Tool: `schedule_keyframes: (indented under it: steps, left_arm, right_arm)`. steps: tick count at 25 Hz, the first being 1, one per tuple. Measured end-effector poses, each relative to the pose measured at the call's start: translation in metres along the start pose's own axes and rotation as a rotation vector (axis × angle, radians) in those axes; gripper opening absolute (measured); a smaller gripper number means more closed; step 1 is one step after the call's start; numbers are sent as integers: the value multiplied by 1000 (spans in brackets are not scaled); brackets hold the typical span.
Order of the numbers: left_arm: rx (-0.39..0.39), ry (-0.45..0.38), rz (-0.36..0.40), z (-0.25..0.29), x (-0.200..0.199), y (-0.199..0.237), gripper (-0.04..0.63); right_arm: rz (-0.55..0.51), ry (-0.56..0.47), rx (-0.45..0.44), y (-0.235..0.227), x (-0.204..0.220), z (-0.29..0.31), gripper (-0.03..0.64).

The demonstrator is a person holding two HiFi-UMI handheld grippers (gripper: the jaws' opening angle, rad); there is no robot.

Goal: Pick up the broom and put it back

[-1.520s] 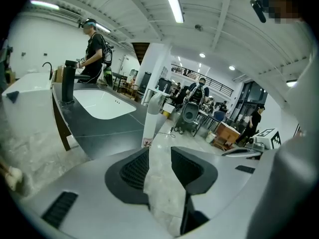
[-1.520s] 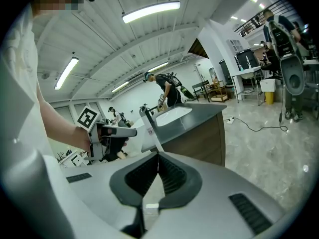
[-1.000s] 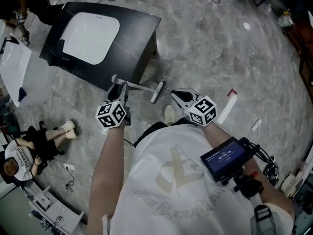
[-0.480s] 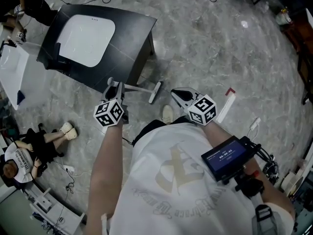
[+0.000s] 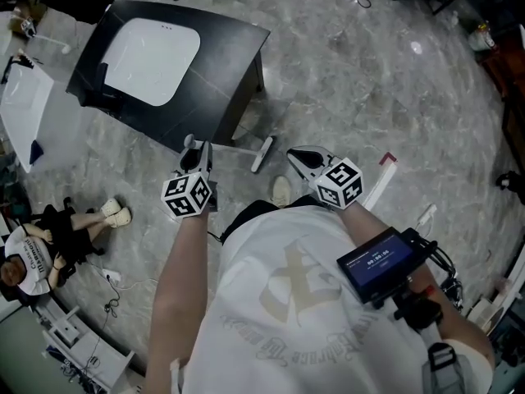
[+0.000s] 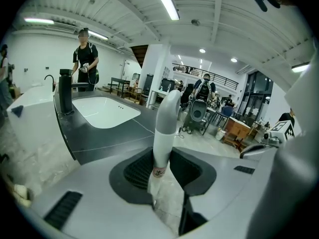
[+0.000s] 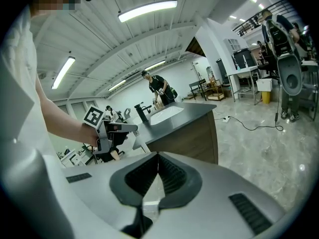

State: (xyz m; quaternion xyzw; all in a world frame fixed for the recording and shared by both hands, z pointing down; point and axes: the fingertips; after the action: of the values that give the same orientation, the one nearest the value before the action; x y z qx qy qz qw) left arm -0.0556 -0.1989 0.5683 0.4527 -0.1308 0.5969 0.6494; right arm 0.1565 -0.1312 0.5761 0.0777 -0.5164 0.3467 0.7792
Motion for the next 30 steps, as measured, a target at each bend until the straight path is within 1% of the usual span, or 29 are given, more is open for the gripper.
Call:
schedule_keyframes:
  steps: [8,13,17,24,30]
  left_arm:
    - [9,-2,39,-33,20,-21,109]
    - [30,-3,93,-49,26,-27,109]
    - [29,-20,120,-66,28,-27,109]
    - [17,-72,106,-108,29,-13,109]
    - [-13,-120,56,-150,34,6,109]
  right_arm:
    - [-19,2,-49,14,-3,7,18]
    - [-42,10,-75,23,-5,17,18]
    - [-61,16,-95,35,-6,23,18]
    - [-101,18,-108,62,-12,31,18]
    - [-128,30,-135,92,-14,36,18]
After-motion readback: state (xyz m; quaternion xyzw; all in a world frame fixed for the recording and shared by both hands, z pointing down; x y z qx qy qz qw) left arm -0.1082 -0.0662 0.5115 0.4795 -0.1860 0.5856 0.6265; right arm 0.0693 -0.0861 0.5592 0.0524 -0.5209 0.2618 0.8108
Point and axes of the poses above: the fingertips, and each gripper's own axes: z forward along the fingers, y to its left, x out of its underside, and after that the axes turned 13 degrees about -z, right-handed
